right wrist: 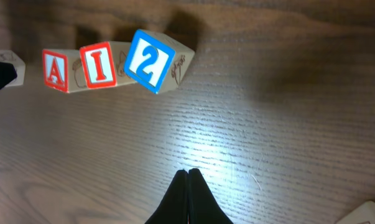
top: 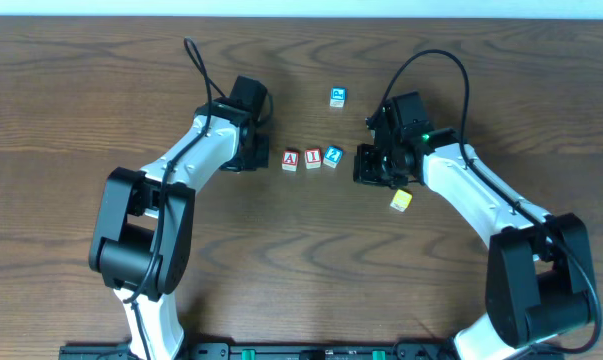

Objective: Spell out Ai2

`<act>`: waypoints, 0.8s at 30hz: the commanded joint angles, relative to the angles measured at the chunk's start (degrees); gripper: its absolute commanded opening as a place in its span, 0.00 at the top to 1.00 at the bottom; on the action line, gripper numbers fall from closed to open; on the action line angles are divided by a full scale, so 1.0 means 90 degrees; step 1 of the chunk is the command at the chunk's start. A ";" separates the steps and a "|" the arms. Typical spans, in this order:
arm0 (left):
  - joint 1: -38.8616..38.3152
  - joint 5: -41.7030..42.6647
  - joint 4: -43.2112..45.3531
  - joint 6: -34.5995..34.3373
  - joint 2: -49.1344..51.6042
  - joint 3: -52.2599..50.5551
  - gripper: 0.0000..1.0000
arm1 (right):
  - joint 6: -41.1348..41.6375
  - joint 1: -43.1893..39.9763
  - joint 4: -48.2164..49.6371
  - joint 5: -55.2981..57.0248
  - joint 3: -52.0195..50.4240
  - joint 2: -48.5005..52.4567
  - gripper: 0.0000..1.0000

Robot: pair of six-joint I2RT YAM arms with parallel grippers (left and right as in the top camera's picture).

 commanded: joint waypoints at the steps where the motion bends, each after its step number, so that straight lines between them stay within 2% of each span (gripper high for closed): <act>1: 0.0126 0.0202 0.0138 -0.0075 -0.0066 -0.0051 0.94 | 0.0163 -0.0027 0.0102 -0.0046 -0.0019 0.0032 0.99; 3: 0.0117 0.0729 0.0284 -0.0131 -0.0066 -0.0051 0.94 | 0.0199 -0.0022 0.0138 -0.0046 -0.0019 0.0087 0.99; 9: 0.0022 0.1426 0.0495 -0.0835 -0.0051 -0.0051 0.94 | 0.0527 -0.0022 0.0561 -0.0372 -0.0019 0.0459 0.99; 20: -0.0019 0.1430 0.0517 -0.1693 0.0073 -0.0066 0.94 | 0.0901 -0.0027 0.1173 -0.0359 -0.0017 0.0804 0.99; 24: -0.0019 0.1812 0.0622 -0.1790 0.0226 -0.0066 0.94 | 0.1008 -0.0041 0.1258 -0.0408 -0.0012 0.0935 0.99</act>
